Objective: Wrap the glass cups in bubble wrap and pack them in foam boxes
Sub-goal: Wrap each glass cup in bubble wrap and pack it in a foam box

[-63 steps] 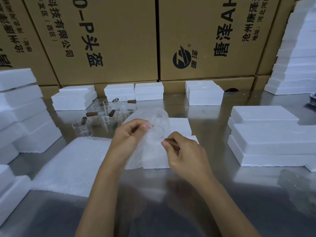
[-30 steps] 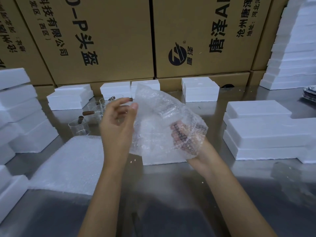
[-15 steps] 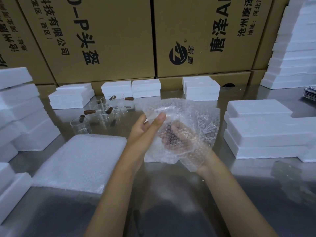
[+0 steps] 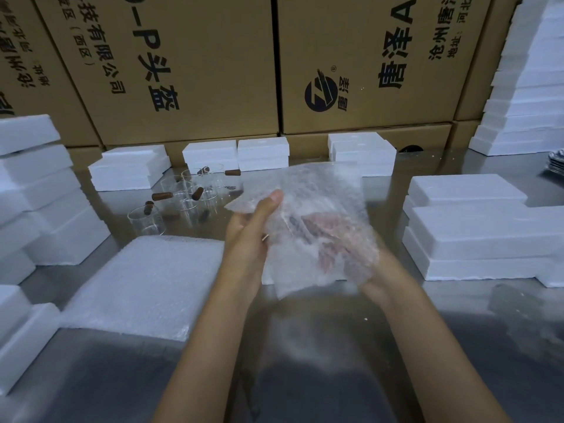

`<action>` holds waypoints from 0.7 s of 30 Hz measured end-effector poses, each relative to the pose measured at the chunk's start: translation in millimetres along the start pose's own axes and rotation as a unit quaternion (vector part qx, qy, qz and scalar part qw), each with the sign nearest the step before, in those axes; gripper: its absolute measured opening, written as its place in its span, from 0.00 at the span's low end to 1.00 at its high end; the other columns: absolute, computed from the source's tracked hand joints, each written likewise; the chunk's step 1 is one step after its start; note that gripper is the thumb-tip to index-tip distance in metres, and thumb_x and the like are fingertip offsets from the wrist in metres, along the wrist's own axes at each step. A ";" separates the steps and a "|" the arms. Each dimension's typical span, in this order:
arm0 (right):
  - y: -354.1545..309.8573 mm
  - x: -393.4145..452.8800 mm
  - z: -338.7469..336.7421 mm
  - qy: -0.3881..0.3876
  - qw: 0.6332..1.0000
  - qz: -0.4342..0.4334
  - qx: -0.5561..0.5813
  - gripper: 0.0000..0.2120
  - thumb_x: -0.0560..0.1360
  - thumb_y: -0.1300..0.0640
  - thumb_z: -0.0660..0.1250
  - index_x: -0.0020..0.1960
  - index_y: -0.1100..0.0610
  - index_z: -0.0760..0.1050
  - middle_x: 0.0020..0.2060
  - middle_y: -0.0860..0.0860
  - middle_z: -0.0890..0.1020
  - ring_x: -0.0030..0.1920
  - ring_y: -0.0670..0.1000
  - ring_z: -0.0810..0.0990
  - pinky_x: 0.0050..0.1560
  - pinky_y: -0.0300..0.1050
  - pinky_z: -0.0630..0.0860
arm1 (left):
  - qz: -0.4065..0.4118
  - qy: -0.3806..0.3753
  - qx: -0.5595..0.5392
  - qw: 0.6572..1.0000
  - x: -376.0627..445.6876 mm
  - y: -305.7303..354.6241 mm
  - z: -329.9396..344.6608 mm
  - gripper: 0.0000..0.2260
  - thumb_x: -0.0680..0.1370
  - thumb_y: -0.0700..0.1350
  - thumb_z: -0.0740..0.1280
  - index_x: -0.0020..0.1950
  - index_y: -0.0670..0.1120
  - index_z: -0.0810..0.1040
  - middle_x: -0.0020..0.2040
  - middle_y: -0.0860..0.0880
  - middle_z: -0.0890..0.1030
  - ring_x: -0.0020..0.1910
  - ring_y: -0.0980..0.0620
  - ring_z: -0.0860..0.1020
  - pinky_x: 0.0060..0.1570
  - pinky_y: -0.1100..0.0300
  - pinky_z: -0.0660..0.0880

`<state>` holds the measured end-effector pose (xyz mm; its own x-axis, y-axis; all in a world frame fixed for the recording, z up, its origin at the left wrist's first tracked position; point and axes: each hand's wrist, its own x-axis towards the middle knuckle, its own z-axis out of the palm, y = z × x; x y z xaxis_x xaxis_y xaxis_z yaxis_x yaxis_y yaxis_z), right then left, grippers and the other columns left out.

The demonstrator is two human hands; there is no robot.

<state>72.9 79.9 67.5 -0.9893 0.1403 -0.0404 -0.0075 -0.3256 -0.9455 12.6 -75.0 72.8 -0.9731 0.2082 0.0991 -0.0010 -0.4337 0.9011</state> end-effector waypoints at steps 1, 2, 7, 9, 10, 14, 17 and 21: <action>-3.6 5.0 -3.7 0.003 0.999 -0.042 0.032 0.05 0.77 0.61 0.66 0.48 0.60 0.80 0.39 0.51 0.87 0.38 0.47 0.85 0.35 0.39 0.81 | -0.005 0.006 -0.041 0.999 0.8 3.5 -1.7 0.27 0.70 0.50 0.77 0.67 0.44 0.78 0.61 0.46 0.84 0.62 0.46 0.81 0.66 0.45 0.75; -6.2 9.0 -10.9 0.031 0.994 -0.072 0.074 0.07 0.78 0.60 0.66 0.51 0.62 0.81 0.44 0.55 0.87 0.44 0.50 0.85 0.41 0.42 0.83 | -0.008 0.005 -0.076 0.997 2.2 6.8 -4.9 0.27 0.72 0.49 0.75 0.69 0.42 0.76 0.63 0.43 0.82 0.64 0.44 0.80 0.68 0.44 0.73; -10.0 14.9 -37.5 0.070 0.982 -0.094 0.150 0.23 0.78 0.49 0.68 0.66 0.63 0.74 0.56 0.58 0.83 0.55 0.54 0.85 0.54 0.44 0.81 | -0.011 0.024 -0.191 0.981 4.0 14.9 -20.0 0.26 0.75 0.49 0.72 0.71 0.45 0.75 0.65 0.44 0.81 0.65 0.44 0.79 0.64 0.47 0.77; -7.3 11.2 -35.4 -0.011 0.995 -0.017 0.100 0.35 0.71 0.42 0.74 0.69 0.63 0.71 0.59 0.59 0.83 0.59 0.58 0.83 0.54 0.47 0.81 | -0.010 0.028 -0.209 0.977 4.0 14.0 -19.0 0.25 0.74 0.48 0.72 0.71 0.45 0.76 0.62 0.45 0.83 0.62 0.46 0.81 0.61 0.48 0.79; -5.6 8.3 -33.0 -0.060 0.995 0.018 0.073 0.38 0.67 0.41 0.77 0.67 0.62 0.72 0.59 0.60 0.83 0.60 0.60 0.82 0.54 0.48 0.81 | -0.008 0.023 -0.212 0.977 3.8 13.0 -18.1 0.23 0.75 0.47 0.72 0.70 0.45 0.77 0.61 0.45 0.84 0.60 0.47 0.82 0.59 0.49 0.79; 7.0 3.6 -15.3 -0.156 0.988 0.019 -0.012 0.25 0.66 0.45 0.80 0.57 0.58 0.82 0.59 0.57 0.83 0.61 0.58 0.81 0.61 0.48 0.79 | -0.009 -0.010 -0.185 0.983 3.7 6.9 -11.5 0.18 0.76 0.47 0.72 0.65 0.46 0.80 0.60 0.45 0.83 0.60 0.45 0.81 0.62 0.48 0.78; 7.0 6.6 -2.4 -0.092 0.995 -0.036 0.002 0.20 0.75 0.54 0.70 0.64 0.61 0.79 0.61 0.58 0.82 0.61 0.57 0.81 0.61 0.48 0.78 | -0.036 -0.032 -0.153 0.987 4.2 1.9 -8.1 0.18 0.73 0.47 0.74 0.61 0.47 0.81 0.63 0.44 0.82 0.61 0.44 0.81 0.64 0.47 0.76; 0.4 12.6 -14.6 0.050 0.995 -0.079 0.047 0.19 0.76 0.58 0.70 0.65 0.66 0.77 0.57 0.59 0.84 0.56 0.58 0.82 0.57 0.51 0.76 | -0.056 -0.074 -0.080 0.992 4.1 -0.7 -7.5 0.17 0.70 0.46 0.75 0.58 0.48 0.80 0.57 0.47 0.83 0.51 0.49 0.83 0.50 0.55 0.80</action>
<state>62.6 95.2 61.9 -0.9553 0.2873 0.0698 -0.1797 -0.3769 -0.9086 6.9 -80.5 69.4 -0.9201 0.3847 0.0733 -0.1560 -0.5318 0.8324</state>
